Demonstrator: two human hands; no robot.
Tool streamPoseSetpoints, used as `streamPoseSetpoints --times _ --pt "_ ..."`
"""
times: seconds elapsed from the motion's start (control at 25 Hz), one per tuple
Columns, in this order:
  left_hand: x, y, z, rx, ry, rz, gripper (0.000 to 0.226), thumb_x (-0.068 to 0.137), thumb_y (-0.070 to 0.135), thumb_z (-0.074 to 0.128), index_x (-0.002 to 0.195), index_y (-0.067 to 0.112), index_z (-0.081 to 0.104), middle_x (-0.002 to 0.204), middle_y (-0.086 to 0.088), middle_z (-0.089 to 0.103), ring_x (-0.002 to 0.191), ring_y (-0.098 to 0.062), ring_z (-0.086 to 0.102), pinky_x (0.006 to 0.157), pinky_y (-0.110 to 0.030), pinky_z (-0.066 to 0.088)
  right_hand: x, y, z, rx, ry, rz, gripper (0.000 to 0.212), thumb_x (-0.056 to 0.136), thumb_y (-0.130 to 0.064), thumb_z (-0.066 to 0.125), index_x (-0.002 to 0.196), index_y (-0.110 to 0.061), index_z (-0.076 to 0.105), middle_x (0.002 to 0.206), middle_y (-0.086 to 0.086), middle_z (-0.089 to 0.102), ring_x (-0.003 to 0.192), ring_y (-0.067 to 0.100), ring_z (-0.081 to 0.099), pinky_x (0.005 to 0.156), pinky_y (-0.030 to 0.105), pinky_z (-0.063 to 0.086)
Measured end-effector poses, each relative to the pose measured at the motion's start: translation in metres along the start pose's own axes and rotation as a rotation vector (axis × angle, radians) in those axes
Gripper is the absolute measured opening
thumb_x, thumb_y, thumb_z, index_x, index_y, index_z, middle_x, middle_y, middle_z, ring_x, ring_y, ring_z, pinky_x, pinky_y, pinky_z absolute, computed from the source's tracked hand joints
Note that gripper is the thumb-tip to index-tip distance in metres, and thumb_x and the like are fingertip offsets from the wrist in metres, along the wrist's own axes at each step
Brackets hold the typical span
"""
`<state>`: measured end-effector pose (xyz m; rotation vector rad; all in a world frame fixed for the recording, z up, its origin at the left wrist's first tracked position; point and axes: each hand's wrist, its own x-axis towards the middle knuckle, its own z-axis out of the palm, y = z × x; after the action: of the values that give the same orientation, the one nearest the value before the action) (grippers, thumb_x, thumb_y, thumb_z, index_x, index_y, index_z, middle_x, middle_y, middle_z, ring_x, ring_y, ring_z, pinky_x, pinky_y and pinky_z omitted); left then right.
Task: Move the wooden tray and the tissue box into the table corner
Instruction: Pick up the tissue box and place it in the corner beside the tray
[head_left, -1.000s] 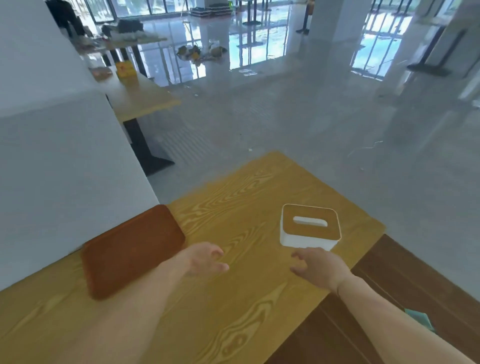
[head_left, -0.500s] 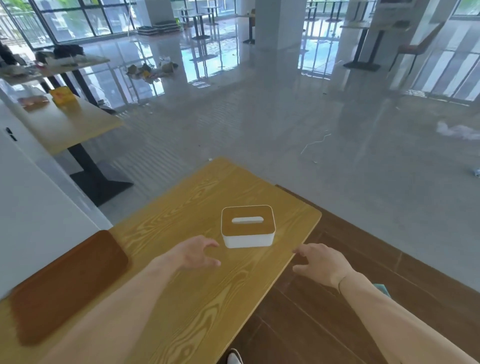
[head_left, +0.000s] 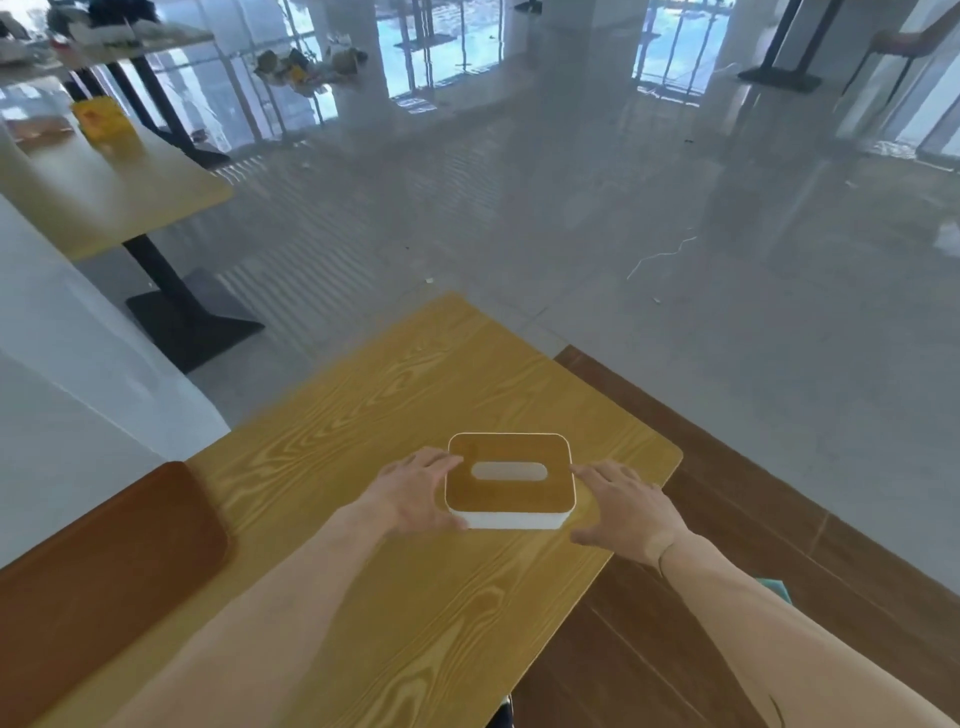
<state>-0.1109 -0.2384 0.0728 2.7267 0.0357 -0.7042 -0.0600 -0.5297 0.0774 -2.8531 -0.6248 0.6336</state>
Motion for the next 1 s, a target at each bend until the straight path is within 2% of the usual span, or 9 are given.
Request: streamPoseSetpoints --times 0.24,0.32,0.44,0.8,1.0 --pt "0.058 -0.015 0.011 0.104 -0.051 0.066 0.136 0.066 0.074 0.070 0.154 0.028 -0.023 0.163 0.009 -0.029 0.150 -0.012 -0.026 0.124 -0.050 -0.010 0.065 -0.008 0.017 -0.057 -0.088 -0.049 0.133 0.069 -0.067 0.075 0.160 -0.029 -0.013 0.168 -0.009 -0.016 0.152 0.021 -0.024 0.124 0.050 -0.001" --pt "0.070 -0.017 0.015 0.154 -0.058 0.101 0.142 0.062 0.078 0.069 0.151 0.025 -0.029 0.159 0.007 -0.036 0.148 -0.012 -0.031 0.122 -0.050 -0.014 0.078 -0.010 0.021 -0.103 -0.116 -0.070 0.140 0.066 -0.070 0.075 0.157 -0.026 -0.021 0.166 -0.007 -0.025 0.149 0.021 -0.031 0.123 0.051 -0.008" --pt "0.079 -0.016 0.023 0.210 -0.071 0.128 0.147 0.060 0.082 0.067 0.150 0.020 -0.031 0.155 0.006 -0.041 0.144 -0.012 -0.036 0.119 -0.048 -0.021 0.089 -0.012 0.028 -0.136 -0.129 -0.110 0.145 0.064 -0.073 0.074 0.154 -0.022 -0.027 0.165 -0.004 -0.029 0.148 0.020 -0.033 0.123 0.050 -0.011" --pt "0.083 -0.011 0.034 0.230 -0.015 0.115 0.148 0.060 0.080 0.067 0.151 0.014 -0.029 0.161 0.001 -0.036 0.146 -0.015 -0.034 0.120 -0.050 -0.017 0.097 -0.014 0.034 -0.119 -0.114 -0.160 0.147 0.064 -0.067 0.079 0.156 -0.016 -0.024 0.166 0.000 -0.028 0.150 0.020 -0.029 0.124 0.044 -0.009" --pt "0.082 -0.007 0.031 0.225 0.017 0.121 0.144 0.060 0.075 0.069 0.154 0.013 -0.020 0.167 -0.002 -0.012 0.153 -0.019 -0.017 0.123 -0.048 -0.009 0.096 -0.018 0.029 -0.111 -0.058 -0.188 0.141 0.066 -0.061 0.079 0.159 -0.010 -0.014 0.169 0.004 -0.007 0.154 0.024 -0.015 0.126 0.040 -0.001"
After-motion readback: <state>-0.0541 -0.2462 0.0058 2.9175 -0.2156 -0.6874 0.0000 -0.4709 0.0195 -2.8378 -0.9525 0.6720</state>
